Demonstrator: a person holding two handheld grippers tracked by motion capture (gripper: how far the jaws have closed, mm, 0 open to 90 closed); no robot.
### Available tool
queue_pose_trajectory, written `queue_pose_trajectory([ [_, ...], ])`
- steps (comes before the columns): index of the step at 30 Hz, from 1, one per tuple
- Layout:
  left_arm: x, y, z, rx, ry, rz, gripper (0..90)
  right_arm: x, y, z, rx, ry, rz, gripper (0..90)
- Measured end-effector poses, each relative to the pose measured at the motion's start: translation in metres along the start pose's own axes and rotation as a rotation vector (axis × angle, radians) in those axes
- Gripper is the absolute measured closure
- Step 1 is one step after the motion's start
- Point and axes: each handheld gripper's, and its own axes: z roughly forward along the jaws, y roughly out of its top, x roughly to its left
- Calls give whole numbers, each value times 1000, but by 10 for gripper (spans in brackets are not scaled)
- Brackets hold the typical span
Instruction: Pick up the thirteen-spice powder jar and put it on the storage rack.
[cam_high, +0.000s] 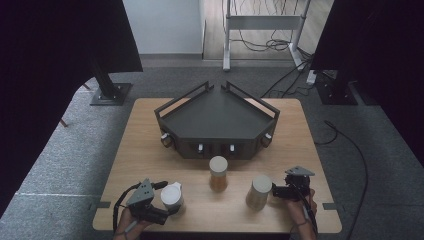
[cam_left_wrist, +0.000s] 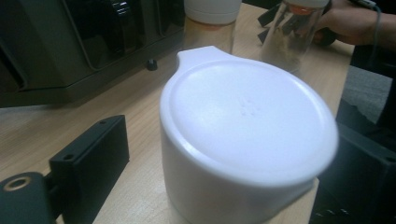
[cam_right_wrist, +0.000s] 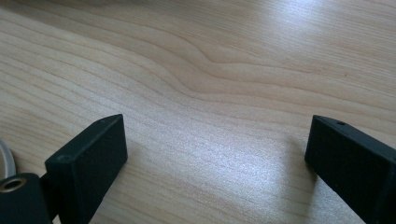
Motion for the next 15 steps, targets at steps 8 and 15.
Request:
queue_pose_trajectory([
  [8, 0, -2, 2, -17, -7, -6, 299, 0, 0, 0, 0, 0, 0, 49],
  [15, -10, 3, 2, 0, 28, 5, 305, 0, 0, 0, 0, 0, 0, 49],
])
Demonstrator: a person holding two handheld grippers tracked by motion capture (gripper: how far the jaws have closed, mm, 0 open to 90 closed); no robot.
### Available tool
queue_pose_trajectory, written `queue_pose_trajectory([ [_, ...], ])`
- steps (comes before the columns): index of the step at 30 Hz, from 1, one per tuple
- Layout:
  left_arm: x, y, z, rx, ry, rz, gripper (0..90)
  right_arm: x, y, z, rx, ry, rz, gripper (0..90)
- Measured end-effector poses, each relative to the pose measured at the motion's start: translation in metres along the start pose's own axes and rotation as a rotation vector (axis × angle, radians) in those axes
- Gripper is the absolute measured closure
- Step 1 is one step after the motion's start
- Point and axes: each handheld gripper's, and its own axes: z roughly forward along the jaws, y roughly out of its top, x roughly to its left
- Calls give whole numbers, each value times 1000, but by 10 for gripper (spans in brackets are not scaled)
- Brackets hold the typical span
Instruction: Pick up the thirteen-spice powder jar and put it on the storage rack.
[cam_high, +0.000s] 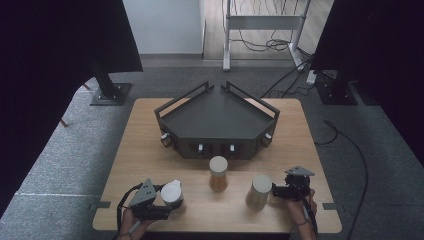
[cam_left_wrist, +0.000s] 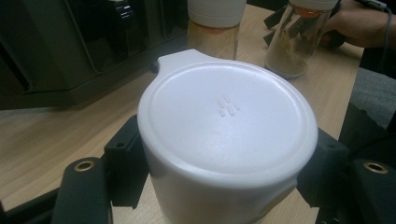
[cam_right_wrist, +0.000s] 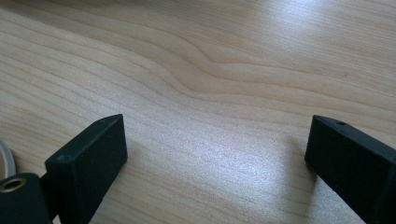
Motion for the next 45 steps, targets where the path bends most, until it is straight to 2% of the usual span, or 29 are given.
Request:
queue_pose_trajectory([
  [5, -12, 5, 2, 10, 36, 39, 306, 0, 0, 0, 0, 0, 0, 49],
  [7, -13, 5, 2, 3, 38, 41, 306, 0, 0, 0, 0, 0, 0, 49],
  [10, -13, 7, 1, -3, 38, 39, 306, 0, 0, 0, 0, 0, 0, 49],
  [31, -15, 25, -4, -20, 107, -2, 306, 0, 0, 0, 0, 0, 0, 49],
  [45, -13, 40, -14, -39, 145, -18, 307, 0, 0, 0, 0, 0, 0, 49],
])
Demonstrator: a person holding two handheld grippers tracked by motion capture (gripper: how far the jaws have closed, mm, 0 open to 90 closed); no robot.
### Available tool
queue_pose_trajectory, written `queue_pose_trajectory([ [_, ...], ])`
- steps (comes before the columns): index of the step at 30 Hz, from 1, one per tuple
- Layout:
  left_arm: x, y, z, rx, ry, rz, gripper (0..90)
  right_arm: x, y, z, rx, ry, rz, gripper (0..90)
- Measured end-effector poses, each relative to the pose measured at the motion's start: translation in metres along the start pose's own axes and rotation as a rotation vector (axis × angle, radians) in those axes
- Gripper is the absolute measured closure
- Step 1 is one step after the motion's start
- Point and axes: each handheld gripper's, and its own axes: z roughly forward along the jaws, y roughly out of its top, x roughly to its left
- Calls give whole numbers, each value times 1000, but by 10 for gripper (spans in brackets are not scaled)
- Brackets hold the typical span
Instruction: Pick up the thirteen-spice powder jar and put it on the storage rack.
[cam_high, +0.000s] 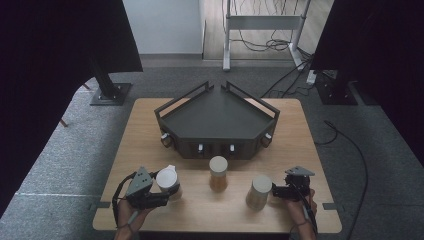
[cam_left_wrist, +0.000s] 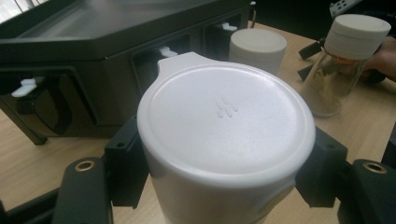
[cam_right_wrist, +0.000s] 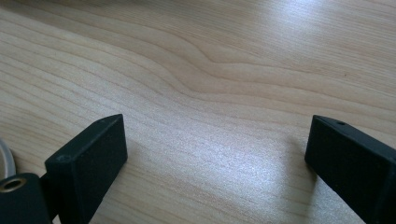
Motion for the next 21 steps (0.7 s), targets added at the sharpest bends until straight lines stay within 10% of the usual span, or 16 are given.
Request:
queue_pose_trajectory([
  [21, 16, 39, 1, -9, 30, -15, 307, 0, 0, 0, 0, 0, 0, 49],
])
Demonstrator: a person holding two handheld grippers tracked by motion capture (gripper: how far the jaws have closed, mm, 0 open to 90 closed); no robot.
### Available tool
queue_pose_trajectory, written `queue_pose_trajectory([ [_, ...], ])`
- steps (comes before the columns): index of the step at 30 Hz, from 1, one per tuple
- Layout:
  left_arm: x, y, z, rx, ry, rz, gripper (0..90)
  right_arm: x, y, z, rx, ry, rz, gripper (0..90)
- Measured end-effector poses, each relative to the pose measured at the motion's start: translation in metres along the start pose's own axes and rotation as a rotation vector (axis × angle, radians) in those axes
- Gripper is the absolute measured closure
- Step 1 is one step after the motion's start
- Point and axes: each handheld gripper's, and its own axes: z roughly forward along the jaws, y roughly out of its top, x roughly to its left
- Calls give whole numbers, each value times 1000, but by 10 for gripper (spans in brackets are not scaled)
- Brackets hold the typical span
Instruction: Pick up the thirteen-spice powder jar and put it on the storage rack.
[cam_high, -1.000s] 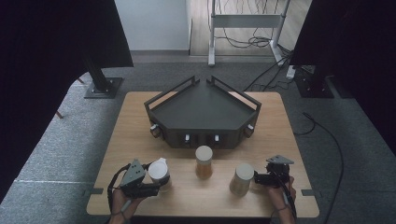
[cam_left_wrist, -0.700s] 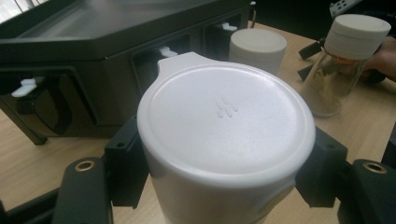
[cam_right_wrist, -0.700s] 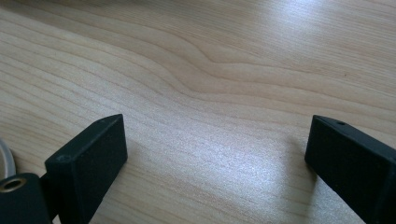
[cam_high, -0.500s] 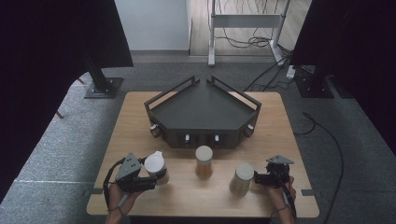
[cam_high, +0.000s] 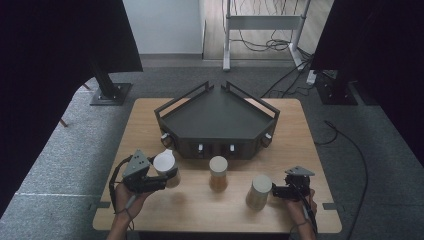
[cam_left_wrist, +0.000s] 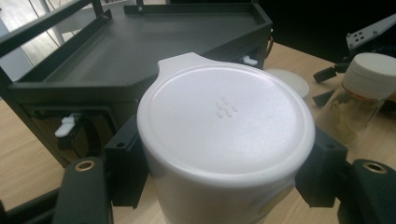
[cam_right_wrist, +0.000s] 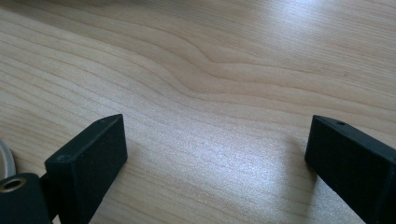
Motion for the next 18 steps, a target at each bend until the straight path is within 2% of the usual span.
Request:
queue_pose_trajectory([
  [18, 14, 37, 6, 14, 4, 9, 307, 0, 0, 0, 0, 0, 0, 49],
])
